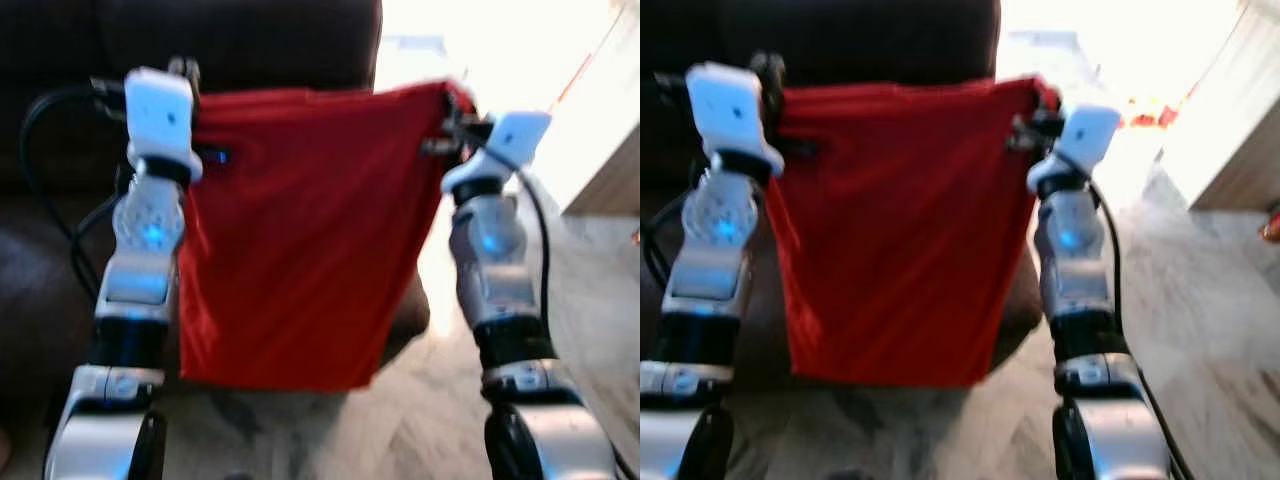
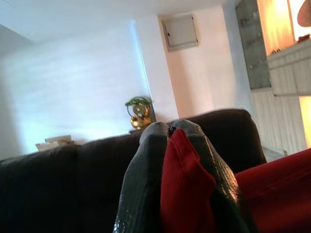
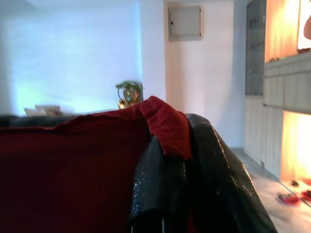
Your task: Move the pillow to the sofa from floor
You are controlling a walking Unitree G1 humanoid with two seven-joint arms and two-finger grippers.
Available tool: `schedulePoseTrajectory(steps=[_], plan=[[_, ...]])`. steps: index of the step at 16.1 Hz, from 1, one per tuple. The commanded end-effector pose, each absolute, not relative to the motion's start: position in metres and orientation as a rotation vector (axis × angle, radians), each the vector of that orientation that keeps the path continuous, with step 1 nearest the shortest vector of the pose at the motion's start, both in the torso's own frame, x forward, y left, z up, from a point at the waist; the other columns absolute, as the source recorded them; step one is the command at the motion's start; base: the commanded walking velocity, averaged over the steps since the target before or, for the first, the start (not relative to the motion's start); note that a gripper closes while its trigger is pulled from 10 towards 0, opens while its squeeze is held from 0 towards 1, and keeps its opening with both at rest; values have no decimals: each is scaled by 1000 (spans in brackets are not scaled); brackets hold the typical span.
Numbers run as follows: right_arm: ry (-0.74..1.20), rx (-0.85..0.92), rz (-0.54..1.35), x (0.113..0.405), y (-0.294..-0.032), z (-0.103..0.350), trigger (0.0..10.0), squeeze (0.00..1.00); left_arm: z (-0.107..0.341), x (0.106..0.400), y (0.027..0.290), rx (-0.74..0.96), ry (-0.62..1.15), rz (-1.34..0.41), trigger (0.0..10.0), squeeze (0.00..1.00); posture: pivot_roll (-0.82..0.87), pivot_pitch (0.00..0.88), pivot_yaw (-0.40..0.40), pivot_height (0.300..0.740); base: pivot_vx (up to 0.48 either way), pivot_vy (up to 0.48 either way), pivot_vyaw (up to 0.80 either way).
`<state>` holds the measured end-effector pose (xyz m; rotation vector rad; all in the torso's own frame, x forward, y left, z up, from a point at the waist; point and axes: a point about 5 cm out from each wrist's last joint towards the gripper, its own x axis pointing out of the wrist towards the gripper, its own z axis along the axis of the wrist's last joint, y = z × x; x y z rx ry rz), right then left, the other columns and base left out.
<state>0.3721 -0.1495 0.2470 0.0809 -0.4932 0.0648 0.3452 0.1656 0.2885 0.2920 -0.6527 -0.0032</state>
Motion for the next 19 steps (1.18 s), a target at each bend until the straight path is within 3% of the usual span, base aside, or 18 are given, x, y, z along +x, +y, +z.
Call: schedulePoseTrajectory(steps=[1,8,19], plan=[[-663,112,91,366,-143,292,10000,0,308,340,174,296,-718,35,10000,0,139,29,-79,740,364,0,0],[-733,139,146,362,-135,318,10000,0,332,334,184,286,-791,91,10000,0,136,17,-87,740,351,0,0],[-726,161,166,361,-131,315,10000,0,341,330,187,291,-833,104,10000,0,137,19,-89,740,341,0,0]])
